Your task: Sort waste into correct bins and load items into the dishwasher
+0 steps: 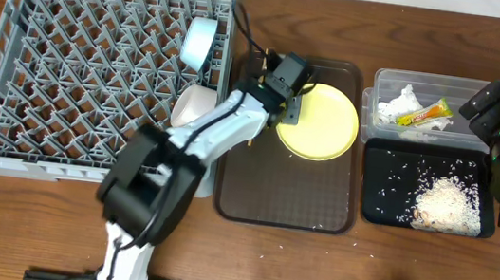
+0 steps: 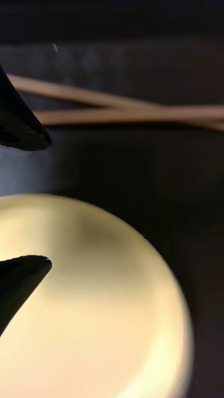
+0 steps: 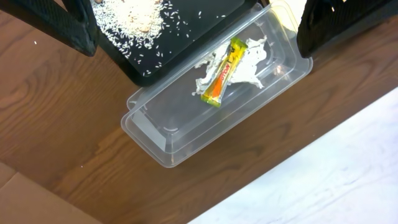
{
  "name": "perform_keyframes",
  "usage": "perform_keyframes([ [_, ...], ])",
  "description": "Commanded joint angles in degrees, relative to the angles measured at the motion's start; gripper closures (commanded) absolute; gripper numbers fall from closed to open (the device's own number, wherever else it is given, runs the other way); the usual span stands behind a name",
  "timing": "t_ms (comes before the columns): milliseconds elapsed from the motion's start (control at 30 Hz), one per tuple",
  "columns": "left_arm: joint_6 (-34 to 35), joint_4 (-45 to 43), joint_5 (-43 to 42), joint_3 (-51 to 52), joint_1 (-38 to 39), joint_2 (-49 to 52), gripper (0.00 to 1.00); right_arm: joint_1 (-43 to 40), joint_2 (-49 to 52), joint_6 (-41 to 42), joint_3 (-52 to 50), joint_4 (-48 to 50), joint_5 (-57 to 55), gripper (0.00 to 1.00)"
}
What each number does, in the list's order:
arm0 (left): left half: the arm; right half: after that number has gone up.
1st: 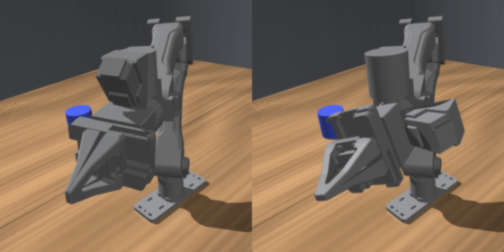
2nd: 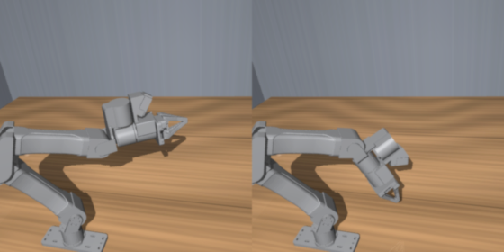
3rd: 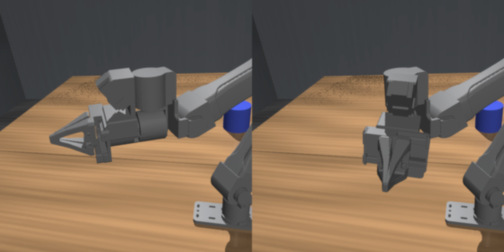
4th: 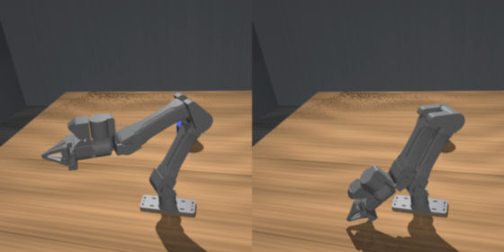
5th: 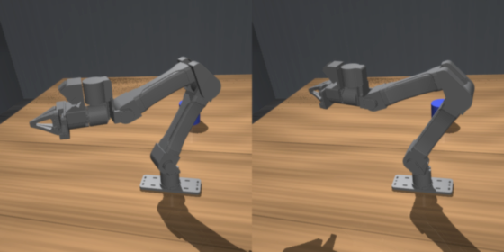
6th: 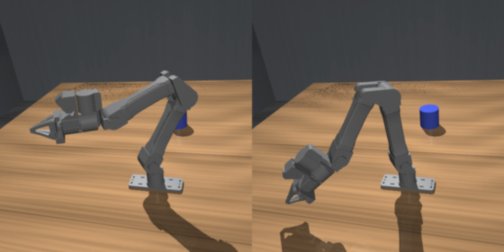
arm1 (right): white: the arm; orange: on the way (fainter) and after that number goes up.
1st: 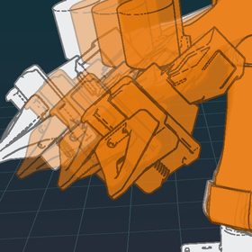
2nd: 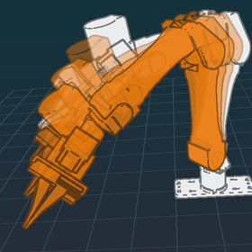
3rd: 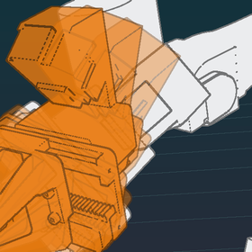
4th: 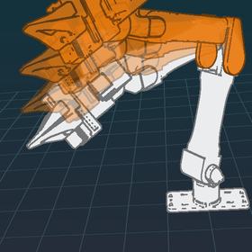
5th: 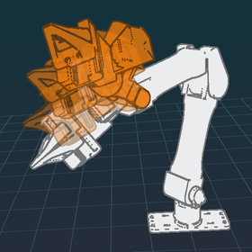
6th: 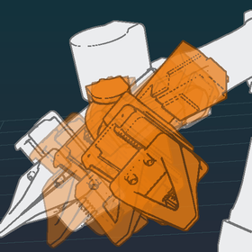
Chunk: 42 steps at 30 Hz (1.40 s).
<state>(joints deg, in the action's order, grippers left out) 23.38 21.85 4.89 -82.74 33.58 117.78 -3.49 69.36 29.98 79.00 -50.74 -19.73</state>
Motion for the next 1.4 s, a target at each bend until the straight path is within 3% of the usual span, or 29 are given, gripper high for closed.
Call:
perform_keyframes([
  [0, -4.85, -1.75, 0.74, 0.04, 0.02, 3.32, 0.44, -0.20, 0.13, 0.85, -0.15, -0.07, -0.33, 0.01],
  [433, -9.86, -4.57, 3.74, 0.04, 0.02, 7.17, 0.44, -0.20, 0.15, 0.85, -0.15, -0.11, -0.33, 0.01],
  [633, -9.81, -5.49, -0.50, 0.04, 0.24, 7.17, 0.50, -0.20, 0.15, 0.85, -0.15, -0.11, -0.33, 0.01],
  [667, -9.81, -5.42, -1.31, 0.04, 0.24, 7.17, 0.73, -0.20, 0.15, 0.85, -0.15, -0.11, -0.33, 0.01],
  [733, -9.81, -5.25, -1.27, 0.04, 0.24, 7.17, 0.92, -0.20, 0.15, 0.83, -0.15, -0.11, -0.33, 0.01],
  [1033, -11.13, -4.98, -0.85, 0.04, 0.22, 4.98, 0.93, -0.20, 0.15, 0.85, -0.15, -0.11, -0.33, 0.01],
  [1367, -13.33, -1.25, 9.94, 0.04, 0.24, -4.59, 0.92, -0.20, 0.15, 0.85, -0.15, -0.09, -0.33, 0.01],
])
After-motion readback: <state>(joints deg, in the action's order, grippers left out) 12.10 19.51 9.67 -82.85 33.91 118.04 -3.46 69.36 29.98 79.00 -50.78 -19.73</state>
